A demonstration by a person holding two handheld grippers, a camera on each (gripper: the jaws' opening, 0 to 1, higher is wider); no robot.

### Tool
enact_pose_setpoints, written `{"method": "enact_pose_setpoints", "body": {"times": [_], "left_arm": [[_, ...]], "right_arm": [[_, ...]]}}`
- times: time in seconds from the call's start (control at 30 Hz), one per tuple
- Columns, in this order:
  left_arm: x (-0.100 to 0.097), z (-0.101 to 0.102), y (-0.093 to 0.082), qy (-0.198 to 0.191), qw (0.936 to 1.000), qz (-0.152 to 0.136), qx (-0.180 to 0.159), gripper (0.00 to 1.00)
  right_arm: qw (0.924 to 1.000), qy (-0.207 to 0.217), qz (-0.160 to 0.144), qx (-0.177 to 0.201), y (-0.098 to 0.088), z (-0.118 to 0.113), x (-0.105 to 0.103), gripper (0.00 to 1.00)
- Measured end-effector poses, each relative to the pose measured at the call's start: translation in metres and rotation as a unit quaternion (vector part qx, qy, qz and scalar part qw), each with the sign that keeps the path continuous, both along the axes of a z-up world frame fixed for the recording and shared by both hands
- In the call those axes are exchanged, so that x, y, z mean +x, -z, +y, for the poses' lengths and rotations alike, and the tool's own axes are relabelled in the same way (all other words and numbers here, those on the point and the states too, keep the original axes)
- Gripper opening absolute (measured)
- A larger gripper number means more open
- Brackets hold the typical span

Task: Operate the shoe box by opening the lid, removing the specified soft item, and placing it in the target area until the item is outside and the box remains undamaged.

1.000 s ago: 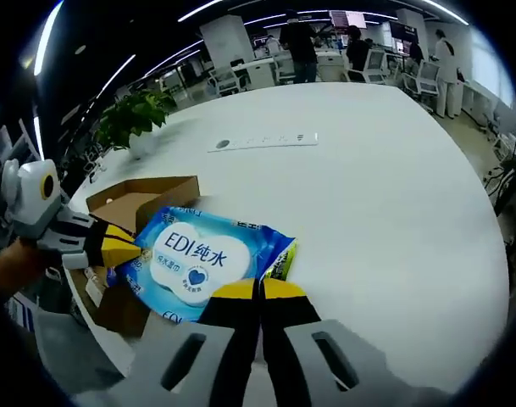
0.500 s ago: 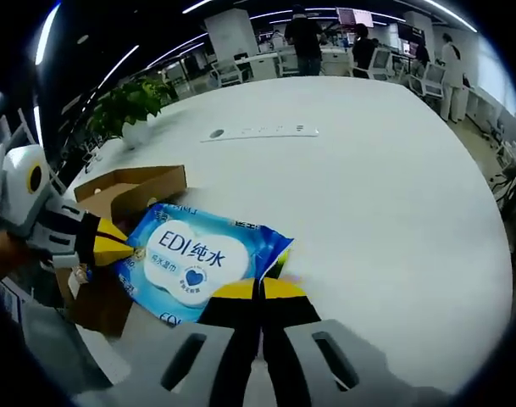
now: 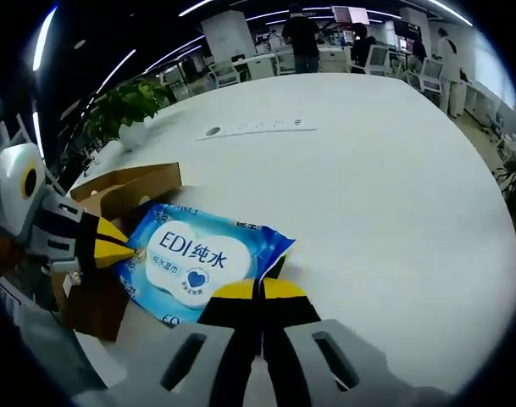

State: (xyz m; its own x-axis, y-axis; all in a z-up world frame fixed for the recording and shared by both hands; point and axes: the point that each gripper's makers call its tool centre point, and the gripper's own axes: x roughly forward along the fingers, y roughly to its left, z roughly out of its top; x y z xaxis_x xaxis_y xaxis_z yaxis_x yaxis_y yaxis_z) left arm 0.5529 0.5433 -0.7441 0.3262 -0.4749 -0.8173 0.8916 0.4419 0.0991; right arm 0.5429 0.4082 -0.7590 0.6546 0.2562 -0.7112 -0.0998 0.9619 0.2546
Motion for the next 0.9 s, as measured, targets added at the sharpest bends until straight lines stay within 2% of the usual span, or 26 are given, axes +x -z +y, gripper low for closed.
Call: {"method": "enact_pose_setpoints", "body": {"times": [0.27, 0.6, 0.9], "left_arm": [[-0.0007, 0.0007, 0.0082, 0.018, 0.9996, -0.011, 0.018, 0.00], [0.0008, 0.0010, 0.0103, 0.029, 0.9985, -0.030, 0.035, 0.00], [0.0000, 0.0040, 0.0110, 0.031, 0.9981, -0.030, 0.043, 0.01]], "right_arm": [[1.0000, 0.002, 0.002, 0.001, 0.0073, -0.0005, -0.0008, 0.00], [1.0000, 0.003, -0.006, 0.000, 0.0071, 0.0004, 0.0029, 0.00], [1.0000, 0.008, -0.001, 0.006, 0.0065, 0.0013, 0.0017, 0.00]]}}
